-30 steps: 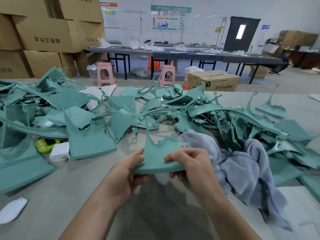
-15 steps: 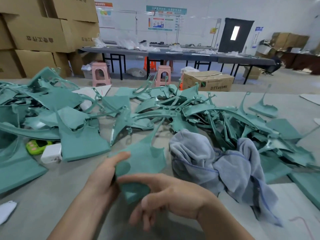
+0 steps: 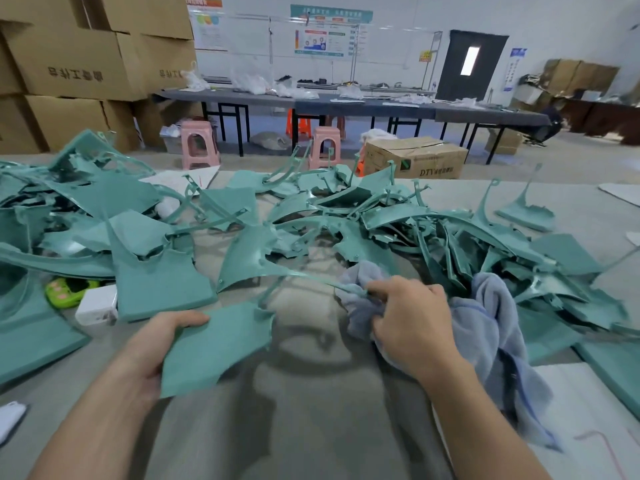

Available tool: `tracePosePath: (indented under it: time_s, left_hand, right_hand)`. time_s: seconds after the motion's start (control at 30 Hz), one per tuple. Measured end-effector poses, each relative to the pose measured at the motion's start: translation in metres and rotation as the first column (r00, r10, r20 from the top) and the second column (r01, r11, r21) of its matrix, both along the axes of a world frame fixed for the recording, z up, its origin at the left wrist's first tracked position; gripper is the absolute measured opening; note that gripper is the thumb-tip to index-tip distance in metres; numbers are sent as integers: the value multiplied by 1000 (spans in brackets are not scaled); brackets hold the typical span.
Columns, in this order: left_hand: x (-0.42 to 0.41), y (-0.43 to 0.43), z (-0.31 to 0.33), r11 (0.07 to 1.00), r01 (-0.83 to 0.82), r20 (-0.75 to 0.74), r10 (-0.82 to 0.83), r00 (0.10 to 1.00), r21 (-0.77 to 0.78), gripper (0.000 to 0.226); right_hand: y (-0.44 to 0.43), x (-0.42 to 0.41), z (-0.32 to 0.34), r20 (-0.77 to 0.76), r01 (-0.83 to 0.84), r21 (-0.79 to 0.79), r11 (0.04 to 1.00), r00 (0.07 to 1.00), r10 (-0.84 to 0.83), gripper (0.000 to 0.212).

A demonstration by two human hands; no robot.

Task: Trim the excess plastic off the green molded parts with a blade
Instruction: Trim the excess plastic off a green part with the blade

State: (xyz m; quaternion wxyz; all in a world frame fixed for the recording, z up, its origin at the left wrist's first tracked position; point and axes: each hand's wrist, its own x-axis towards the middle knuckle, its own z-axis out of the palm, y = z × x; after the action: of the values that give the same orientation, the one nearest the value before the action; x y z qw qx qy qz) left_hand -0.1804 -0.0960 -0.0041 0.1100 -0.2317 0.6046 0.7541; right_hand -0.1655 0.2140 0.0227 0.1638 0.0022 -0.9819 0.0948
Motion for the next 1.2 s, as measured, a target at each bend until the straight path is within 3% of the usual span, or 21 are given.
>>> tracePosePath:
  time_s: [0.07,0.13,0.23,0.33,0.4,0.47,0.53,0.6,0.63,0.7,0.83,0.9,0.97,1.1,1.2]
  left_hand:
    - [1,1,2,1000,24,-18,-25,1000,-8,24]
    - [1,7,0,999,39,-4,-39,999,22,21]
    - [1,12,-6,995,97,37,-96,995,-12,24]
    - [2,12,-9,988,146,61,-143,988,-47,29]
    - [-1,7,-14,979,181,40,-178,983,-98,45]
    - [-4,1,-19,964,212,20,-212,977,-163,60]
    - [-9,-8,-28,957,221,28,-220,975,-186,70]
    - [-15,-23,-47,951,242,38,-240,970,-194,77]
    - [-17,-31,-56,948,256,35,-254,967,-188,77]
    - [-21,-42,-65,955,250,27,-249,968,-161,75]
    - [-12,-25,-37,985,140,2,-140,990,-97,75]
    - [-3,-6,-16,997,63,-34,-64,997,-44,52]
    - [0,9,-9,999,17,-38,-15,999,27,28]
    - [3,22,-4,998,-52,-63,51,997,-18,19]
    - [5,20,-3,992,-17,-38,12,999,-122,16]
  right_hand:
    - [5,-2,3,-225,30,-356,934,967,-117,19]
    - [16,-3,14,-408,21,-616,787,846,-343,23]
    - [42,-2,29,-470,135,-730,670,613,-635,38]
    - [63,7,39,-437,280,-743,608,485,-758,55]
    - [65,11,38,-473,382,-616,689,521,-711,56]
    - [56,10,30,-496,352,-399,847,694,-522,47]
    - [37,5,23,-376,219,-201,955,883,-282,28]
    - [20,1,13,-148,82,33,996,986,-77,18]
    - [16,0,9,-28,44,92,995,999,-42,16]
    - [17,-3,4,115,123,106,987,984,-135,17]
    - [33,-2,2,-6,378,93,921,925,-379,44]
    - [36,-2,-2,25,410,143,901,908,-418,64]
    - [36,-5,-4,59,397,129,909,912,-407,66]
    - [33,-5,-3,-116,387,-17,922,915,-387,48]
    - [14,4,-3,-412,206,-143,968,877,-247,30]
